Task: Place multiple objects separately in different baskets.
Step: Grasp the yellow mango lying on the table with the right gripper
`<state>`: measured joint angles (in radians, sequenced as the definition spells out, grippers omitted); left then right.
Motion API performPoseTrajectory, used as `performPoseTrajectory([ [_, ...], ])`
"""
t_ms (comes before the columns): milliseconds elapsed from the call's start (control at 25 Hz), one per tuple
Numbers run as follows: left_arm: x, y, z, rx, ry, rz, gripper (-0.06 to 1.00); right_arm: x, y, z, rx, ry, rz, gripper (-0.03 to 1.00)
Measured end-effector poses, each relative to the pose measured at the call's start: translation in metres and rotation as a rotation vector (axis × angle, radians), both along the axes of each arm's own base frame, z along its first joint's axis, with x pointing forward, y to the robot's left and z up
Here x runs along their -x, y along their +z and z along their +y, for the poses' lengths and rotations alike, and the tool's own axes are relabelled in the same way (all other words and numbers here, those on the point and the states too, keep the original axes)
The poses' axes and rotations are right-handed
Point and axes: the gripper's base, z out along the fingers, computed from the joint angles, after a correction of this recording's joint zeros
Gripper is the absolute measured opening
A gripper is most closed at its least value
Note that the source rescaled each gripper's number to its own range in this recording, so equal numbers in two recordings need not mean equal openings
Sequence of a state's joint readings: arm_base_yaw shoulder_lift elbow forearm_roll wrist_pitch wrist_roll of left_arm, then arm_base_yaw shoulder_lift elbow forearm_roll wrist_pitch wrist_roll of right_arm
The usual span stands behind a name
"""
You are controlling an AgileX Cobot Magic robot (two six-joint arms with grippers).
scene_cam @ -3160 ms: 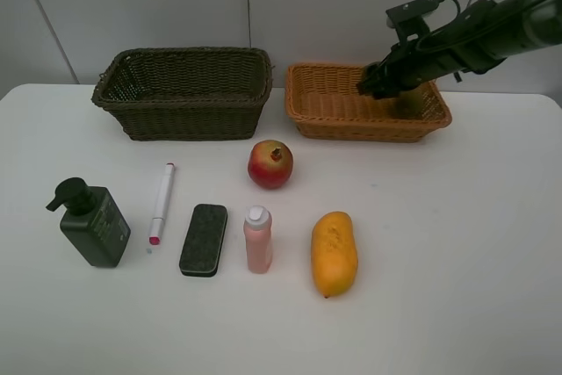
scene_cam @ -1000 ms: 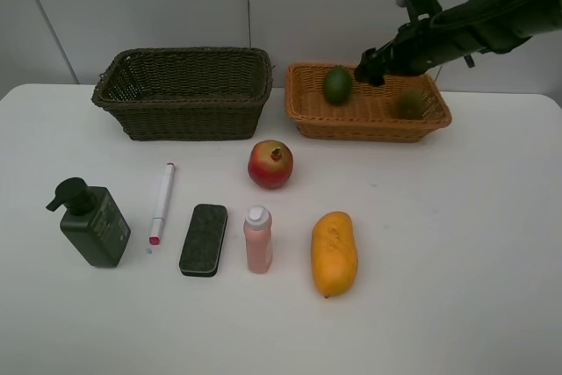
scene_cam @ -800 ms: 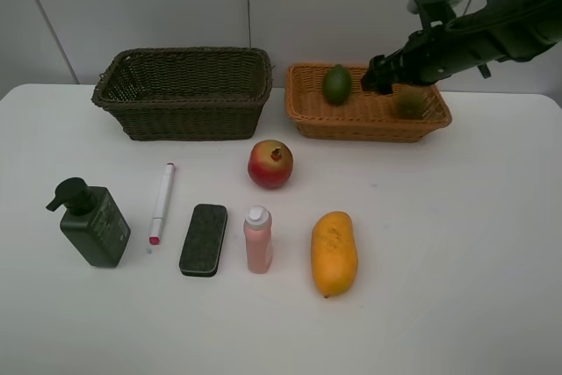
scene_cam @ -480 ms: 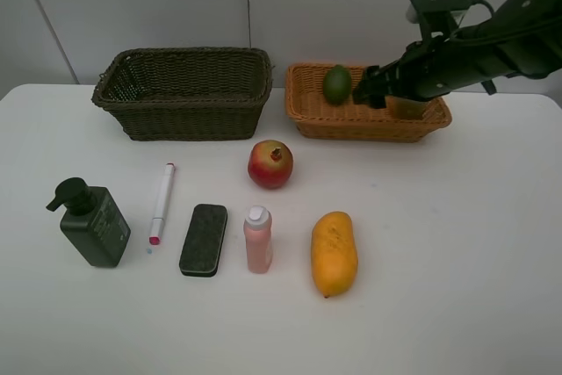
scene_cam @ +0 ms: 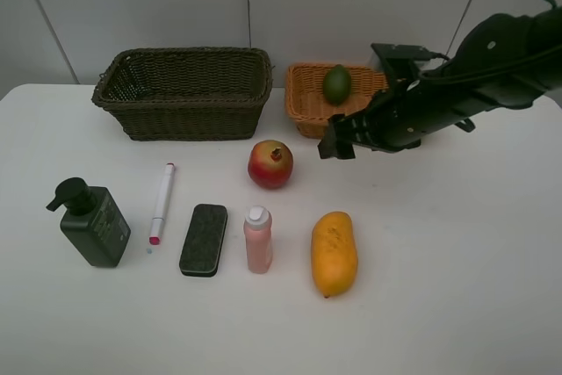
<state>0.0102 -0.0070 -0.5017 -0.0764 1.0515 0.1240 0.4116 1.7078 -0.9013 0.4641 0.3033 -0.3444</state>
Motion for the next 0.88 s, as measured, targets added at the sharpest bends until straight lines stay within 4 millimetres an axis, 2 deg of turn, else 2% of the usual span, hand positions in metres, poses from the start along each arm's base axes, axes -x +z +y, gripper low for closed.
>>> performPoseTrajectory([
  [400, 0.0, 0.0, 0.0, 0.0, 0.0, 0.0, 1.0, 0.029, -0.009, 0.018, 0.075, -0.14, 0.224, 0.99],
  [880, 0.0, 0.0, 0.0, 0.0, 0.0, 0.0, 1.0, 0.056, -0.012, 0.047, 0.033, -0.346, 0.348, 0.99],
])
